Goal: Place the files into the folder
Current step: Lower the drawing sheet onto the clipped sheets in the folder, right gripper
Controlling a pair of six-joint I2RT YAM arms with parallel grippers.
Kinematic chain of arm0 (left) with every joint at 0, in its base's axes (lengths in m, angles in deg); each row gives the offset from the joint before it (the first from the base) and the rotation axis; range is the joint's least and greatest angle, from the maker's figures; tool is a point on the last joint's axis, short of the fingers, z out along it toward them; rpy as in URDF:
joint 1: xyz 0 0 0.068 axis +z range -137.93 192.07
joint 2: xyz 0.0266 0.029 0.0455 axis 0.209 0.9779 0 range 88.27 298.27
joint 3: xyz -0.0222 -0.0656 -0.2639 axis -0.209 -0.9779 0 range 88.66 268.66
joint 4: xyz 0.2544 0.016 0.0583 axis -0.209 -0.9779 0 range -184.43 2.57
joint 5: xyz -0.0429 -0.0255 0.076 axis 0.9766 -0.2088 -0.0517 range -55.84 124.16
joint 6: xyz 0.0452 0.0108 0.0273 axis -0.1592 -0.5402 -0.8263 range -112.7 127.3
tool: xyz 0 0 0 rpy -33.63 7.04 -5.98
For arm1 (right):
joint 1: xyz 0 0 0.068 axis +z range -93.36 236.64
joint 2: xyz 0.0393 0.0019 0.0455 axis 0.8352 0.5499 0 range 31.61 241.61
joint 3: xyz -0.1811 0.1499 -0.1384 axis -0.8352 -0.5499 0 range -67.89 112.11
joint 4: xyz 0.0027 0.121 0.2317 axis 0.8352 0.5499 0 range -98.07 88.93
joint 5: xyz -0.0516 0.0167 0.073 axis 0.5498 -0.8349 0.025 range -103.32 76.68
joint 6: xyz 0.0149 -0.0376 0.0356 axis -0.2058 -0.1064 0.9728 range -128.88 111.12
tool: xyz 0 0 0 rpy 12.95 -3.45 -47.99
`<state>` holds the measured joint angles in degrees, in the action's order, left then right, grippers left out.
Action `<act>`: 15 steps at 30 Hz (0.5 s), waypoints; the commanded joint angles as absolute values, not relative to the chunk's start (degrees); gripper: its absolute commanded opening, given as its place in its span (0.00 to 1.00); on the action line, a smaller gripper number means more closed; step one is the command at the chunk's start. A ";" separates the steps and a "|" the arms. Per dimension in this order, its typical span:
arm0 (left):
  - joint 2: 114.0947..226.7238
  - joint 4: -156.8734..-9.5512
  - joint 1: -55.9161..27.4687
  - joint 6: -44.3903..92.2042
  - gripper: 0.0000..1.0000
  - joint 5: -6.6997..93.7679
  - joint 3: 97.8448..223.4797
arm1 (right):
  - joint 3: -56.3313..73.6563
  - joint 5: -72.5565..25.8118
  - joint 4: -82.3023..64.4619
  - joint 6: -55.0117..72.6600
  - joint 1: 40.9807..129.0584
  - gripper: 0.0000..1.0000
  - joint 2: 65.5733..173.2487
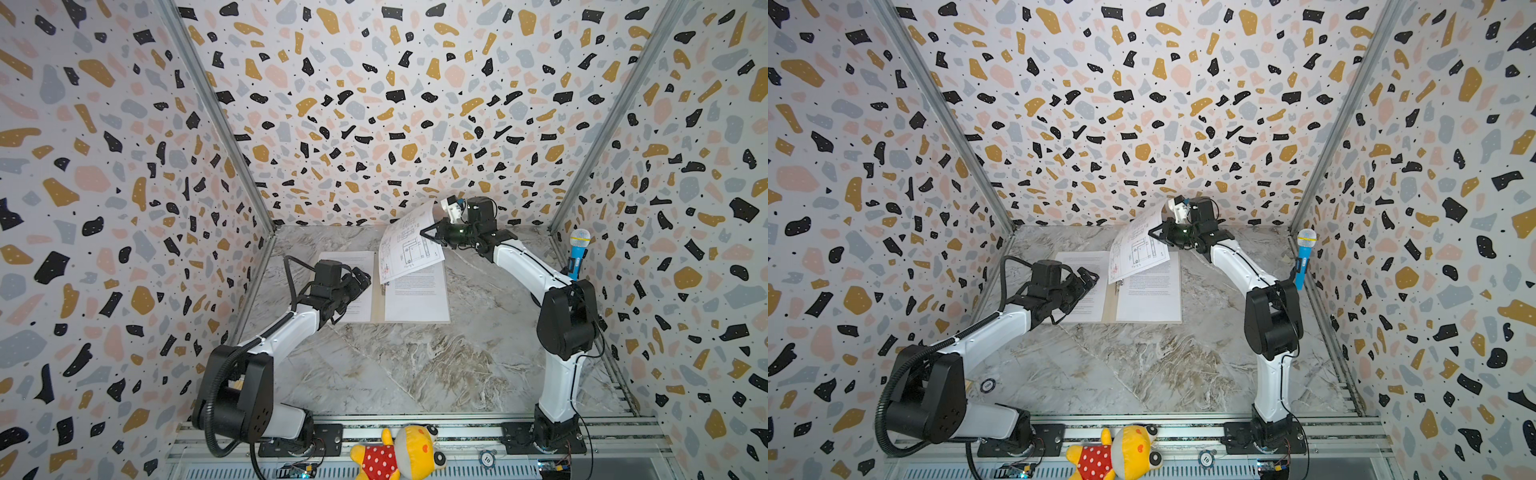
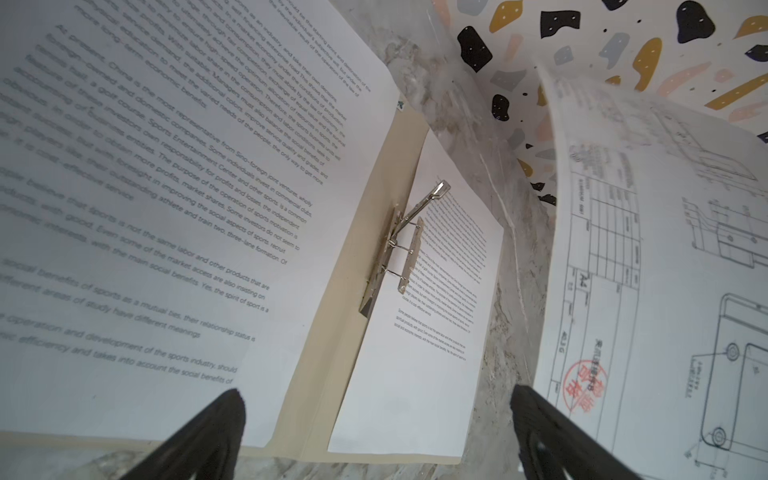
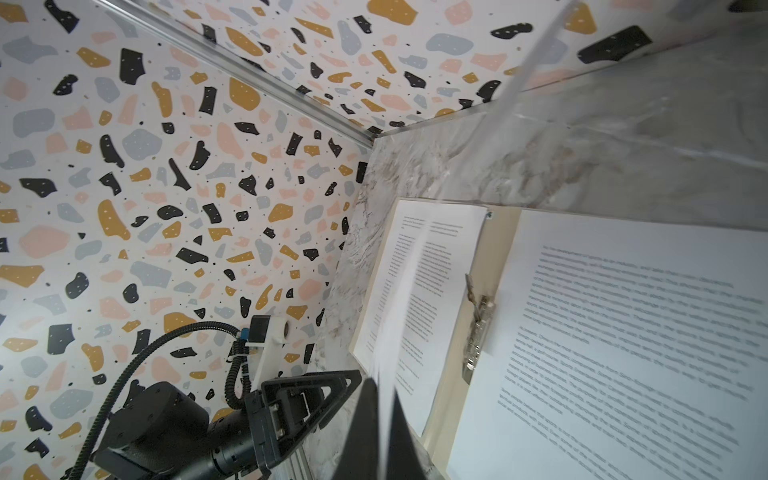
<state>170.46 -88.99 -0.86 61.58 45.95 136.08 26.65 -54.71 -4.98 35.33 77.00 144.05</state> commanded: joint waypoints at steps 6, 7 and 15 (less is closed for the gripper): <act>174.01 -86.97 0.16 58.36 1.00 51.95 135.61 | 1.92 -51.49 -18.36 38.86 74.52 0.01 139.12; 174.05 -87.01 0.20 58.36 1.00 52.01 135.51 | 0.24 -50.96 -18.66 38.76 74.48 0.01 139.34; 174.13 -87.36 0.55 58.36 1.00 52.06 134.64 | -4.55 -48.45 -22.05 39.42 74.72 0.01 140.50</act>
